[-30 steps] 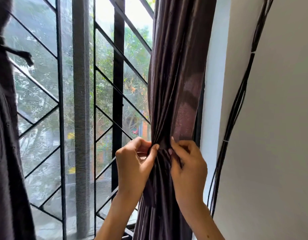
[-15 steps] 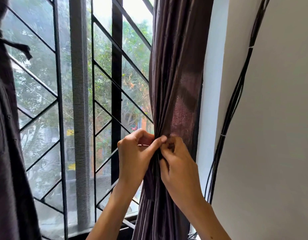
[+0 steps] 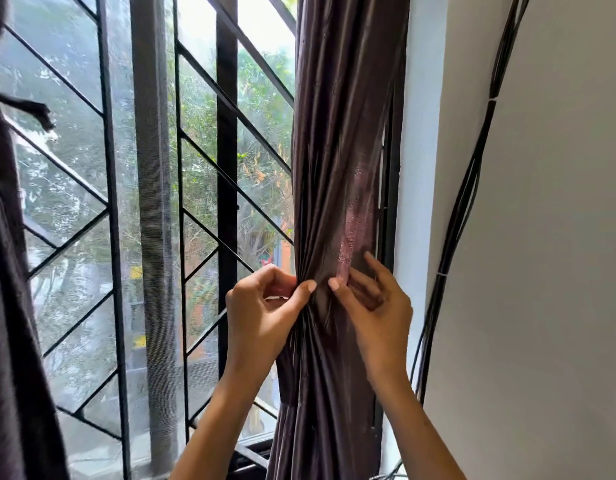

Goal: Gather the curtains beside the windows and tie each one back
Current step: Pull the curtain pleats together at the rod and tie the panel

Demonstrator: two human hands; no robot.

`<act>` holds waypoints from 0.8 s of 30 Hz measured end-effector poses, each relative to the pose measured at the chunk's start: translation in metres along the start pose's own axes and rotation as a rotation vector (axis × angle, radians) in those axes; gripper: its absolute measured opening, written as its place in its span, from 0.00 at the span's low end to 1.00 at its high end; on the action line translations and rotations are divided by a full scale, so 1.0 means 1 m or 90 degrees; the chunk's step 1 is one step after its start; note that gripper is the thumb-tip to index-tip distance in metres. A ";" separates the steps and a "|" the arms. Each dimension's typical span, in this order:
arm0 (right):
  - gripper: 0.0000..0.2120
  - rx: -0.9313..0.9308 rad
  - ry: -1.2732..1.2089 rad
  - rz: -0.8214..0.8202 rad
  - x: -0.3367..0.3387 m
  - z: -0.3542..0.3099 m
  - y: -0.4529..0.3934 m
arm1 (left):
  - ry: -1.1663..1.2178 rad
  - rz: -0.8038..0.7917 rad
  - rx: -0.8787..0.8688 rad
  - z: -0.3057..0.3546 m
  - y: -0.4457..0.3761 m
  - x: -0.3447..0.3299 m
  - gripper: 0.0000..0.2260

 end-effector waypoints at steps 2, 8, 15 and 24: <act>0.20 0.093 0.045 0.075 0.001 -0.002 0.007 | -0.023 0.005 -0.018 0.001 0.001 -0.001 0.11; 0.17 0.283 0.295 0.179 -0.006 0.005 0.023 | -0.043 0.009 -0.042 0.003 0.006 -0.005 0.10; 0.22 0.251 0.359 -0.010 -0.009 0.008 0.032 | 0.001 0.009 -0.042 0.006 0.010 -0.003 0.11; 0.11 0.167 0.176 -0.067 0.003 0.004 0.021 | 0.004 0.017 0.011 0.004 0.000 -0.003 0.14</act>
Point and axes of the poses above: each hand's wrist, its own y-axis away from the middle knuckle, its own x-axis out of the back of the hand, z = x × y, the point moved 1 cm from there along -y, towards the middle knuckle, and after that the axes turned 15 degrees about -x, right-handed, at the moved point
